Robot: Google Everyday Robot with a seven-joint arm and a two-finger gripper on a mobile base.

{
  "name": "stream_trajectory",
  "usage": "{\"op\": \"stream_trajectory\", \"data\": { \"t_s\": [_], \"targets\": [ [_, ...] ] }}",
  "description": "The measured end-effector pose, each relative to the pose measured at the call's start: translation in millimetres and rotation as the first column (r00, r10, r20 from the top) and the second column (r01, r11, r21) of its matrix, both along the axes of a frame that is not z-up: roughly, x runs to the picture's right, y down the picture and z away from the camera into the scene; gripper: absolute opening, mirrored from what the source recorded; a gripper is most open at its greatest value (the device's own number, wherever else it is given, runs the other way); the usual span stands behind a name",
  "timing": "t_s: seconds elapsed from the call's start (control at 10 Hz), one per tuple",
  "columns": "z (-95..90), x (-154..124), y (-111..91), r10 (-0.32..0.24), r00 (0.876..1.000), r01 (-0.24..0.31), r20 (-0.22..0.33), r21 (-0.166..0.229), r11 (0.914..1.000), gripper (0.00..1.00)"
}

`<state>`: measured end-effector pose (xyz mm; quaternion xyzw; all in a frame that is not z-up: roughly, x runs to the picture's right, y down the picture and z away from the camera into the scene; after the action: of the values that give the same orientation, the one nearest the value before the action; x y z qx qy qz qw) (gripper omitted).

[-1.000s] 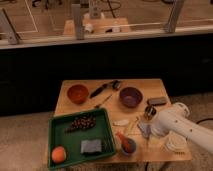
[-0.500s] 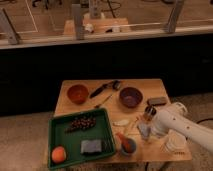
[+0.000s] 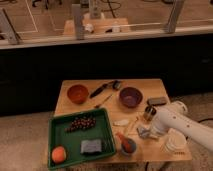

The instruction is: Place towel in metal cup

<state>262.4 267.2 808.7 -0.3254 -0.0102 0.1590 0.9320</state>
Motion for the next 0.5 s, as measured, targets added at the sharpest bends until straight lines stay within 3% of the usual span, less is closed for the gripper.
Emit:
{"op": "stream_trajectory", "data": {
  "t_s": [0.3, 0.5],
  "targets": [
    [-1.7, 3.6, -2.4, 0.013, 1.0, -0.013, 0.0, 0.002, 0.9999, 0.0],
    [-6.0, 22.6, -29.6, 0.059, 0.998, -0.059, 0.003, 0.038, 0.9975, 0.0]
  ]
}}
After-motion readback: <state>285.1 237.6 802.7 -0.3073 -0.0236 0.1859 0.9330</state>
